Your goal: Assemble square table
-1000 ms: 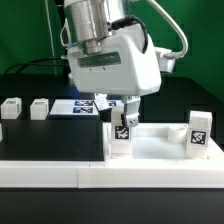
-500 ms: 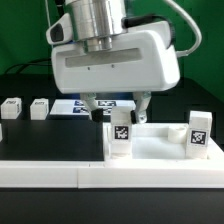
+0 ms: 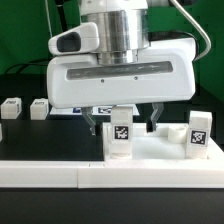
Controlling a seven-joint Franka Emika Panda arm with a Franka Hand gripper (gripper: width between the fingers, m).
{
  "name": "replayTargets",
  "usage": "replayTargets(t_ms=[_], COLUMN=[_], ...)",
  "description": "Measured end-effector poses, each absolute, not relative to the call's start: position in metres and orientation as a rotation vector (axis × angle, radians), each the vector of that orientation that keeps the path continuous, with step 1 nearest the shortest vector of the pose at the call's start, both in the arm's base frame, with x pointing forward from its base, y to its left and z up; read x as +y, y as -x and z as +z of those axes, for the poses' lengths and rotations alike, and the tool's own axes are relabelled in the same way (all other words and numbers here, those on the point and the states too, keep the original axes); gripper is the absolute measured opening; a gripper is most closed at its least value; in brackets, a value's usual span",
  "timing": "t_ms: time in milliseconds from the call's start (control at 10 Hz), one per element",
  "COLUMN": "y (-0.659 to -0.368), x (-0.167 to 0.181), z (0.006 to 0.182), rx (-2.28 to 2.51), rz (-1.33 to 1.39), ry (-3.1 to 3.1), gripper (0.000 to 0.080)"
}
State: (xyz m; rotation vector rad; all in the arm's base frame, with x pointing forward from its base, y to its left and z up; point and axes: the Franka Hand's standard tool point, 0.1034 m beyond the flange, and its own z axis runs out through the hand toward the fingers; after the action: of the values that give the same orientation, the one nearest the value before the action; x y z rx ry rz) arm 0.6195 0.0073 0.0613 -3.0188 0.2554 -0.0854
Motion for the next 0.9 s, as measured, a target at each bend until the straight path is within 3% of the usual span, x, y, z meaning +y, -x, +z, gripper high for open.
replayTargets(t_ms=[300,600,900], y=[-0.6183,-0.6184,-0.6187], x=[0.0025,0.0034,0.0081], z=[0.0604,0.0604,0.0604], rx=[0.421,0.783,1.63], rz=[-0.075,-0.055,-0.048], ry=[3.003,2.923,2.565], gripper=[0.0276,0.0273,0.0273])
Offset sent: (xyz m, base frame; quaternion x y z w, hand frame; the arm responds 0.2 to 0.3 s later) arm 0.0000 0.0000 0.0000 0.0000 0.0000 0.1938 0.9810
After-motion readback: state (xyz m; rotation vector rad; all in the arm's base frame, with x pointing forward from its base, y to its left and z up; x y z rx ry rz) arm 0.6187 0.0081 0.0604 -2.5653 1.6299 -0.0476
